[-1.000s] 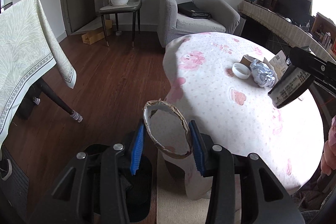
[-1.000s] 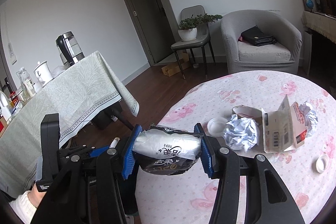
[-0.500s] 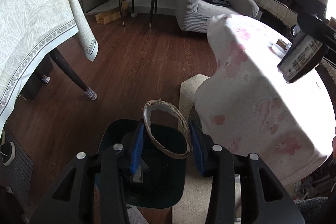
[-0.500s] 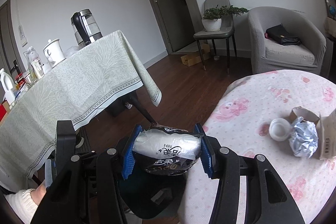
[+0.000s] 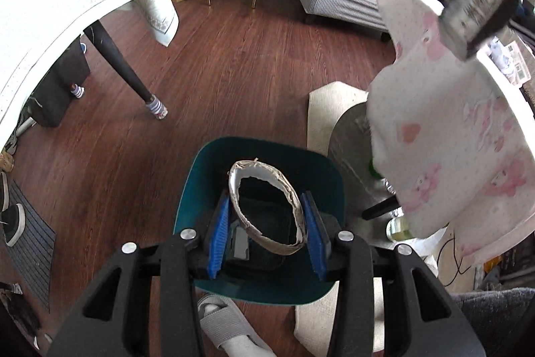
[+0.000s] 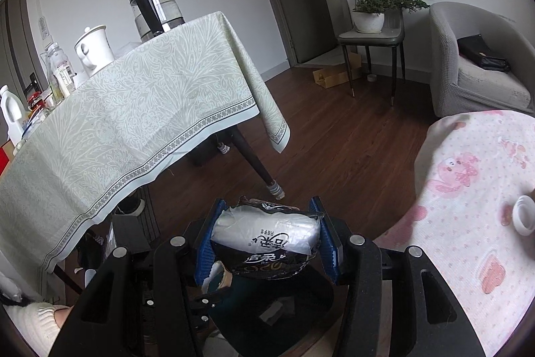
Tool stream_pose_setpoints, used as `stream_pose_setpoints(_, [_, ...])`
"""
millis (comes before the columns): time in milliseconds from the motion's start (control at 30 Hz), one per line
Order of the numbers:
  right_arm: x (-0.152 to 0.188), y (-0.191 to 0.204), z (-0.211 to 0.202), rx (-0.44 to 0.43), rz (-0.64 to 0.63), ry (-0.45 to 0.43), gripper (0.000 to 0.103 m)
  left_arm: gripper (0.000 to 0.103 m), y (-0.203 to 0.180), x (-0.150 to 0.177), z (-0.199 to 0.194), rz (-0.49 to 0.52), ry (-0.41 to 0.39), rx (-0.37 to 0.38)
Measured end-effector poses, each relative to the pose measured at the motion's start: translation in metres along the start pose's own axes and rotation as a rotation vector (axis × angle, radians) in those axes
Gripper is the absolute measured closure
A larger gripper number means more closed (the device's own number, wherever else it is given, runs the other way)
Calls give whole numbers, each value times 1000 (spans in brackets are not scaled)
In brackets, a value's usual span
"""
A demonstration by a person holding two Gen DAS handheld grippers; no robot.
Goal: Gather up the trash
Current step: 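Carry the tape roll with the left gripper to the bin and release, then drop the black tissue bag into the bin by opening the right gripper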
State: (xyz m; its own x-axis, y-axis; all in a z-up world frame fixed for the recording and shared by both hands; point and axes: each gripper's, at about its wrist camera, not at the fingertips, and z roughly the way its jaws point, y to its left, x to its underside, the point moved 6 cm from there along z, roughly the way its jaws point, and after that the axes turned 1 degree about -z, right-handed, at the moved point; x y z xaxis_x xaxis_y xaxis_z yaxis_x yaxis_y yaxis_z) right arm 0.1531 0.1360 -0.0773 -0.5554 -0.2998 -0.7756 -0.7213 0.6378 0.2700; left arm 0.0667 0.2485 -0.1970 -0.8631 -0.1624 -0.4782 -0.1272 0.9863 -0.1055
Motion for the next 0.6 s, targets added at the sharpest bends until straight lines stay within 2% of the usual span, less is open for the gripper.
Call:
stream_pose_setpoints(200, [6, 14, 26, -1, -18, 50, 51, 59, 13, 18, 16, -16, 55, 12])
stream_pose_setpoints(400, [13, 21, 49, 4, -23, 105, 51, 58, 24, 31, 26, -10, 84, -10])
stream_pose_setpoints(433, [15, 22, 53, 7, -22, 115, 51, 57, 27, 31, 26, -13, 82, -17])
stream_pose_setpoints(500, [20, 23, 61, 11, -22, 139, 51, 48, 31, 30, 25, -15, 67, -29])
stream_pose_setpoints(600, [28, 21, 73, 16, -13, 172, 51, 45, 39, 28, 17, -40, 42, -18])
